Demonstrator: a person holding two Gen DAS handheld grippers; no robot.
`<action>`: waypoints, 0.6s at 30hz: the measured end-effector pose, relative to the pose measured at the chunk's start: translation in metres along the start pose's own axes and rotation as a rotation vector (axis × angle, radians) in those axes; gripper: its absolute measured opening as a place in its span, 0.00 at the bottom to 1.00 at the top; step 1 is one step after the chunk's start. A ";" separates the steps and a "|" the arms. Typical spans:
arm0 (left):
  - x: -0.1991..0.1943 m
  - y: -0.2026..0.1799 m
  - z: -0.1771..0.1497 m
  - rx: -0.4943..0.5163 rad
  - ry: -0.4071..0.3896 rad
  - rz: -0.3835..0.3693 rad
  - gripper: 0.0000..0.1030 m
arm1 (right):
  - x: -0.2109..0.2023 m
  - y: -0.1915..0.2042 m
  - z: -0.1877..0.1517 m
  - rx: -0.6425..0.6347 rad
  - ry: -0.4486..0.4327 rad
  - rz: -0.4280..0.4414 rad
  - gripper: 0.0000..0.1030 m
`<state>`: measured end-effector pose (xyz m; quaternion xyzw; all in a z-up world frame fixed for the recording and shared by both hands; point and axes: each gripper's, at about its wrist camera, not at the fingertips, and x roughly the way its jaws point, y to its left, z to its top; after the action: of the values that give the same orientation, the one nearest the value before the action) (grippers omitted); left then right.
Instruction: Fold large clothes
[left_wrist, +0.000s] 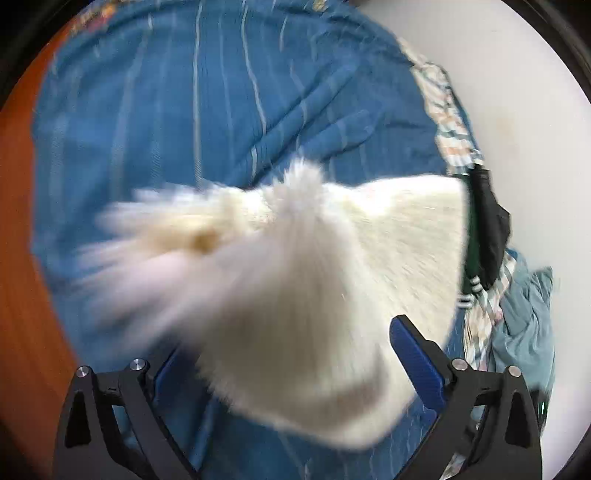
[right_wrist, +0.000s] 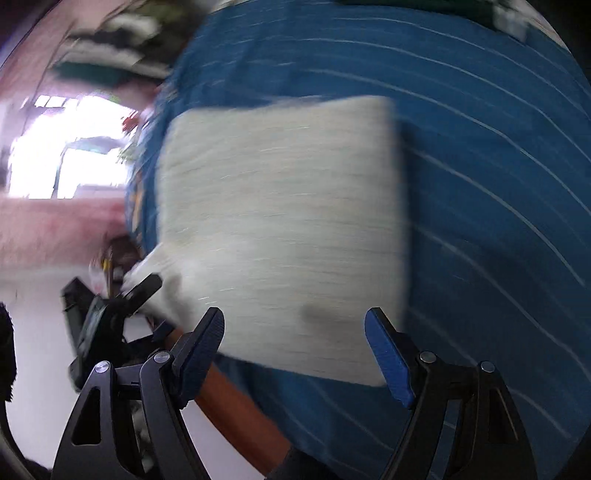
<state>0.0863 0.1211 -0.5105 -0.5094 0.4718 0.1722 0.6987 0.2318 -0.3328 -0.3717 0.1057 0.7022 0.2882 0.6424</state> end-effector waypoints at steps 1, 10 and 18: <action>0.009 0.001 0.003 -0.023 -0.015 0.004 0.68 | -0.002 -0.007 -0.002 0.026 -0.005 -0.010 0.78; -0.034 0.035 -0.033 -0.126 -0.108 0.039 0.15 | -0.007 0.015 0.037 -0.040 -0.023 -0.058 0.65; -0.007 0.064 -0.011 -0.122 -0.085 0.051 0.21 | 0.103 0.065 0.105 -0.226 0.145 -0.277 0.45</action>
<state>0.0310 0.1401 -0.5403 -0.5312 0.4431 0.2400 0.6811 0.3028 -0.1986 -0.4246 -0.0859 0.7178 0.2810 0.6312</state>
